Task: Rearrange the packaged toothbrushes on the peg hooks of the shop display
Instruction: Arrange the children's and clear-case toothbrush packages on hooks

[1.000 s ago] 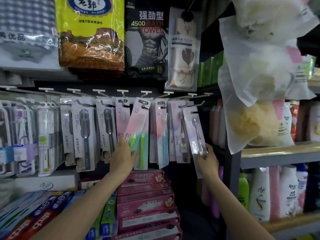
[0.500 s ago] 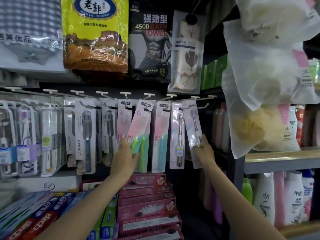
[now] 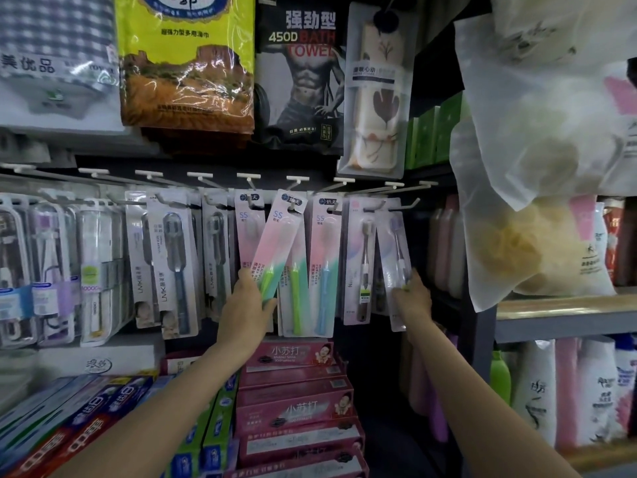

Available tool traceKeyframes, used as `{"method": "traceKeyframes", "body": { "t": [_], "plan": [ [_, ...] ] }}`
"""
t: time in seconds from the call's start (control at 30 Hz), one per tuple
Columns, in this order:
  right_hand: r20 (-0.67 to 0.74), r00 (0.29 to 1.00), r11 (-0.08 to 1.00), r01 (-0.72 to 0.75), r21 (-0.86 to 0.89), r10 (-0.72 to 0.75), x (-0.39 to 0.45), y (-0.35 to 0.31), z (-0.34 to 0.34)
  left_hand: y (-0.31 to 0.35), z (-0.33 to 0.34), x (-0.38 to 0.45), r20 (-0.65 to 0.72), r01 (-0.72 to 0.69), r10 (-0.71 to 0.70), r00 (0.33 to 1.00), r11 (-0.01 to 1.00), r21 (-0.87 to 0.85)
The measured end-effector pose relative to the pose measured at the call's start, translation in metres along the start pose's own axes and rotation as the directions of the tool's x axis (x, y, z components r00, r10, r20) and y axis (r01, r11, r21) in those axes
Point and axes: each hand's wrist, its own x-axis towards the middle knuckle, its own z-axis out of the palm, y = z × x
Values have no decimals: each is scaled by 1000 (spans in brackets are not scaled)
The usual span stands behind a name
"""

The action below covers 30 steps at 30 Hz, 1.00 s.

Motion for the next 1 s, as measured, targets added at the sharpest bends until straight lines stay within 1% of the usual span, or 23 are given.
{"method": "traceKeyframes", "body": {
  "t": [0.03, 0.07, 0.1, 0.17, 0.2, 0.23, 0.3, 0.37, 0.47, 0.6, 0.67, 0.8, 0.93, 1.0],
  "plan": [
    [-9, 1000, 997, -4, -73, 3, -3, -3, 2, -1, 0, 0, 0, -5, 5, 1000, 1000, -1],
    [-33, 999, 992, 34, -124, -39, -6, -5, 4, -1, 0, 0, -1, -7, 7, 1000, 1000, -5],
    [-74, 989, 982, 114, -152, -127, -10, -8, 7, -2, 0, 0, -3, -8, 8, 1000, 1000, -9],
    [-148, 929, 931, 309, -197, -339, -20, -14, 14, -3, 1, 0, -10, -8, 8, 1000, 1000, -13],
    [-157, 896, 900, 379, -214, -415, -22, -16, 19, -2, 1, 0, -10, -8, 8, 1000, 1000, -14],
    [-146, 881, 885, 416, -211, -449, -23, -19, 24, -2, 0, 0, -10, -9, 8, 1000, 1000, -14],
    [-119, 893, 896, 415, -157, -434, -23, -23, 35, -2, 0, -1, -12, -20, 20, 1000, 1000, -20],
    [-108, 926, 931, 353, -95, -362, -22, -26, 44, -2, 0, -3, -22, -37, 36, 999, 999, -35],
    [-95, 957, 960, 268, -87, -276, -17, -22, 56, -1, -1, -5, -38, -42, 41, 998, 999, -26],
    [-83, 966, 969, 240, -59, -244, -14, -16, 61, -1, 1, -6, -40, -27, 26, 999, 999, -45],
    [-83, 964, 968, 251, -30, -252, -15, -15, 59, -2, 2, -5, -38, -18, 16, 999, 998, -57],
    [-115, 945, 950, 298, -90, -307, -14, -11, 54, -2, 2, -5, -43, -25, 24, 999, 999, -29],
    [-71, 912, 898, 380, -220, -403, -16, -12, 42, 1, 4, -5, -41, -16, 15, 999, 999, -32],
    [-87, 897, 875, 395, -279, -433, -17, -13, 36, 3, 5, -5, -37, -4, 2, 999, 999, -53]
  ]
}}
